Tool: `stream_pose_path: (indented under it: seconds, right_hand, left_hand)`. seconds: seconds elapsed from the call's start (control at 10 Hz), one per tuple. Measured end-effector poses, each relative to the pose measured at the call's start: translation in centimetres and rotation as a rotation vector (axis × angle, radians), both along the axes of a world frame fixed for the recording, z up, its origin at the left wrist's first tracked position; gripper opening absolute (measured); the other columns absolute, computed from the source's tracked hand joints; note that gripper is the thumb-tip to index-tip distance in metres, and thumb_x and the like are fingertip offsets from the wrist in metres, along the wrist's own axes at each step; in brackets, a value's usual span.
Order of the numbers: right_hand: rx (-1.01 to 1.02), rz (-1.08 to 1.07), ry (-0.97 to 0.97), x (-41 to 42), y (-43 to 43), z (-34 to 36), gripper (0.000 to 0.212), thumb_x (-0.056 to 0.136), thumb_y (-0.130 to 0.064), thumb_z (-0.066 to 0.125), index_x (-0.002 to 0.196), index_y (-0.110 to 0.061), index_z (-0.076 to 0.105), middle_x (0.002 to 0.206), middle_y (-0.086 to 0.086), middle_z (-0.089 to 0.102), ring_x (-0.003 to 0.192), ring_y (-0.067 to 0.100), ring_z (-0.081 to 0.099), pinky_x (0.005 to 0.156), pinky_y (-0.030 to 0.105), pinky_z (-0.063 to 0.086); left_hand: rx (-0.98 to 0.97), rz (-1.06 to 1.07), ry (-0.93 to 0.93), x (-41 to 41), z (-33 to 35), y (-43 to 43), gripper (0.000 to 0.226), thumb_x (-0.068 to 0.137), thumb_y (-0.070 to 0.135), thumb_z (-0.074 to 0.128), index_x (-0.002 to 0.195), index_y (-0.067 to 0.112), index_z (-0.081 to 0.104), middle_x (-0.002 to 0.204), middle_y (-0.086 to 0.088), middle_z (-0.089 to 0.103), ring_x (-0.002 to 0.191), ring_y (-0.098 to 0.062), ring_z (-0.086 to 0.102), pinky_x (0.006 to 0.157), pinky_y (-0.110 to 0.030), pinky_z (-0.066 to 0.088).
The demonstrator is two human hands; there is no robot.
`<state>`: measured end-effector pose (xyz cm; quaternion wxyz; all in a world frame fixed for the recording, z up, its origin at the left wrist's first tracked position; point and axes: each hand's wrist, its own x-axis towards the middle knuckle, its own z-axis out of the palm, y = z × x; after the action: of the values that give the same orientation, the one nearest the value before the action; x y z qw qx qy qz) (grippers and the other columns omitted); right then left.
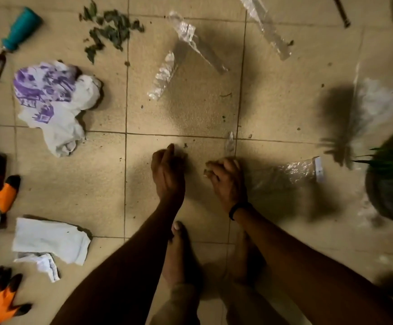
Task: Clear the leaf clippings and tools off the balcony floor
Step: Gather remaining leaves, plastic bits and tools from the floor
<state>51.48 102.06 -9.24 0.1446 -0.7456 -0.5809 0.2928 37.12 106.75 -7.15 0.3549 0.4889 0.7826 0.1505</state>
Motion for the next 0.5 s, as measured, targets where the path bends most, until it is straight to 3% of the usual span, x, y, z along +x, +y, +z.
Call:
stream_pose_path:
  seconds: [0.1, 0.2, 0.3, 0.4, 0.5]
  right_hand:
    - [0.143, 0.085, 0.007, -0.1, 0.3, -1.3, 0.020, 0.083, -0.013, 0.074, 0.102, -0.014, 0.072, 0.093, 0.005, 0.059, 0.093, 0.026, 0.048, 0.074, 0.035, 0.045]
    - [0.313, 0.220, 0.000, -0.2, 0.7, -2.7, 0.010, 0.086, -0.014, 0.066, 0.094, -0.011, 0.071, 0.089, 0.005, 0.060, 0.091, 0.022, 0.046, 0.073, 0.034, 0.046]
    - [0.393, 0.344, -0.096, 0.1, 0.5, -3.6, 0.006, 0.086, -0.013, 0.067, 0.089, -0.010, 0.071, 0.087, 0.004, 0.062, 0.089, 0.021, 0.047, 0.074, 0.033, 0.045]
    - [0.411, 0.374, -0.168, 0.1, 1.4, -3.4, 0.010, 0.091, -0.011, 0.059, 0.086, -0.014, 0.068, 0.085, 0.003, 0.059, 0.085, 0.021, 0.048, 0.073, 0.035, 0.044]
    - [0.395, 0.291, -0.108, 0.3, 1.8, -2.9, 0.014, 0.093, -0.014, 0.053, 0.088, -0.013, 0.067, 0.087, 0.004, 0.059, 0.086, 0.020, 0.047, 0.076, 0.034, 0.044]
  left_hand:
    - [0.051, -0.046, 0.003, -0.1, -1.1, 0.2, 0.038, 0.098, 0.026, 0.060, 0.136, 0.028, 0.055, 0.117, 0.017, 0.048, 0.104, -0.001, 0.045, 0.085, -0.016, 0.040]
    - [0.089, -0.185, 0.017, -1.1, -2.1, 0.1, 0.049, 0.092, 0.013, 0.066, 0.134, 0.037, 0.056, 0.138, 0.006, 0.046, 0.122, -0.010, 0.040, 0.096, -0.004, 0.027]
    - [0.061, -0.247, 0.055, -1.4, -2.4, 0.2, 0.051, 0.091, 0.010, 0.064, 0.135, 0.035, 0.056, 0.144, -0.003, 0.043, 0.129, -0.019, 0.036, 0.101, -0.005, 0.022]
    - [0.156, -0.385, 0.146, -1.4, -2.5, 0.0, 0.043, 0.093, 0.017, 0.057, 0.132, 0.035, 0.059, 0.143, -0.003, 0.045, 0.130, -0.022, 0.038, 0.105, -0.020, 0.030]
    - [0.197, -0.341, 0.161, -1.3, -3.2, 0.1, 0.033, 0.095, 0.030, 0.058, 0.126, 0.040, 0.060, 0.132, 0.008, 0.052, 0.123, -0.016, 0.045, 0.101, -0.021, 0.037]
